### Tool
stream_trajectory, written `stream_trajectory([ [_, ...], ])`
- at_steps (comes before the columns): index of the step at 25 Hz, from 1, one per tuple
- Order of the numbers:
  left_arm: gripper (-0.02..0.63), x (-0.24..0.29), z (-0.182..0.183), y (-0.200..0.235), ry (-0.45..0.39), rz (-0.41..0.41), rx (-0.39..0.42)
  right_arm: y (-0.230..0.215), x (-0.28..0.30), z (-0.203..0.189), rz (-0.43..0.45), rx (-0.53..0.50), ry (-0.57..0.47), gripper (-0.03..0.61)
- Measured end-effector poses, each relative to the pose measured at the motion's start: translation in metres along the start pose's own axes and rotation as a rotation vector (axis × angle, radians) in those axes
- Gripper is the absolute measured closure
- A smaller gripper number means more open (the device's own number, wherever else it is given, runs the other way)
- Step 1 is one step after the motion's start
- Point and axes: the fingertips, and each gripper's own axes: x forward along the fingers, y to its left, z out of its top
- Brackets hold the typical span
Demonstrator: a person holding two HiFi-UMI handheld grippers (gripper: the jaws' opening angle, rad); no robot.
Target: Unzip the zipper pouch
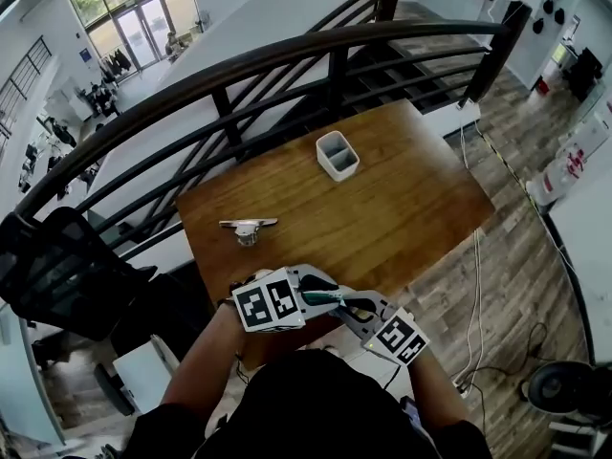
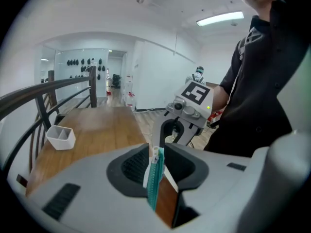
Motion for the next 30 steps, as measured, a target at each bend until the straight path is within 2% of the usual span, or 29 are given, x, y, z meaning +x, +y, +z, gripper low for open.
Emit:
stream_trajectory([
  [4, 0.505, 0.010, -0.001, -0.004, 0.032, -0.047, 0.009, 0.004, -0.001, -0.003, 0.004, -0.031, 0.023, 0.572],
  [9, 0.505, 0.016, -0.004, -0.008, 0.016, -0.083, -0.018, 0.008, -0.003, -0.009, -0.002, -0.050, 0.042, 0.572],
  [14, 0.460, 0.024, -0.013, -0.017, 0.059, -0.138, -0.031, 0.013, -0.002, -0.011, -0.011, -0.129, 0.081, 0.572],
  [19, 0.534, 0.022, -0.009, -0.018, 0.022, -0.134, -0.029, 0.008, -0.003, -0.010, -0.014, -0.099, 0.060, 0.572],
  [23, 0.538, 0.020, -0.009, -0.019, 0.018, -0.142, -0.027, 0.008, -0.003, -0.009, -0.011, -0.081, 0.050, 0.572],
  [30, 0.538, 0.013, -0.007, -0.016, -0.022, -0.108, -0.029, 0.008, -0.002, -0.008, -0.006, -0.068, 0.039, 0.572],
])
